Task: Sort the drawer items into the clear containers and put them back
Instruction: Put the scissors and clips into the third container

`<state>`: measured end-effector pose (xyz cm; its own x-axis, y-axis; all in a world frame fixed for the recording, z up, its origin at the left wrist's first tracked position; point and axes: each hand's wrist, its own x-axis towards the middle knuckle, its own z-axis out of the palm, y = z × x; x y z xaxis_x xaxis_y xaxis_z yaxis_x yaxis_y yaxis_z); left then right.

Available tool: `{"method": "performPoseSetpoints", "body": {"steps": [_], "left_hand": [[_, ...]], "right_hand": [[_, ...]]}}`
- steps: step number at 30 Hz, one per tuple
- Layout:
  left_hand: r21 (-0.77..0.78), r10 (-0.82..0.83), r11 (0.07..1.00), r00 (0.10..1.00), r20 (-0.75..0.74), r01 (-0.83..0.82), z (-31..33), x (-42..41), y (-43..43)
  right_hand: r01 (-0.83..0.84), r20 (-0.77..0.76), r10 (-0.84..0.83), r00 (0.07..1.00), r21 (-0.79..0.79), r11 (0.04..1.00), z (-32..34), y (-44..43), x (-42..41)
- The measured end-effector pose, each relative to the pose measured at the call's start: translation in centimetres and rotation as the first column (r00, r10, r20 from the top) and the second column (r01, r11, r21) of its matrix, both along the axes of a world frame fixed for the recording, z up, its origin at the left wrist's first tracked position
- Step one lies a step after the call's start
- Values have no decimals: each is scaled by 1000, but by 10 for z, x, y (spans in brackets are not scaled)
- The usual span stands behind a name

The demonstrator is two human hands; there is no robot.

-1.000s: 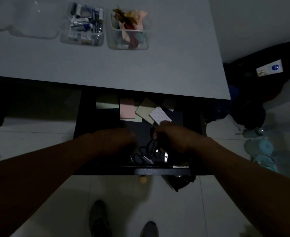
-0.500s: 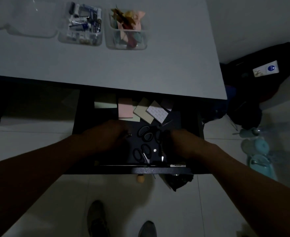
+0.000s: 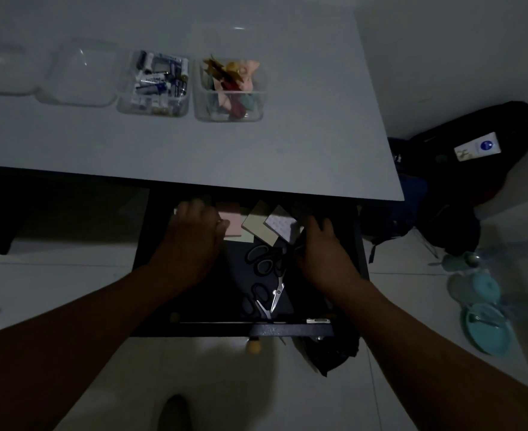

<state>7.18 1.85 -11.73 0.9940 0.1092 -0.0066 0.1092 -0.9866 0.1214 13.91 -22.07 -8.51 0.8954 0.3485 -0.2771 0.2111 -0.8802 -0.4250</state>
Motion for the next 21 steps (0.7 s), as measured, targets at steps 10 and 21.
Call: {"method": "performPoseSetpoints", "body": {"steps": [10, 21], "left_hand": [[-13, 12, 1000, 981, -195, -15, -9, -4, 0], [1, -126, 990, 892, -434, 140, 5, -39, -1]], "right_hand": [[-194, -143, 169, 975, -189, 963, -23, 20, 8], [-220, -281, 158, 947, -204, 954, -3, -7, -20]]}}
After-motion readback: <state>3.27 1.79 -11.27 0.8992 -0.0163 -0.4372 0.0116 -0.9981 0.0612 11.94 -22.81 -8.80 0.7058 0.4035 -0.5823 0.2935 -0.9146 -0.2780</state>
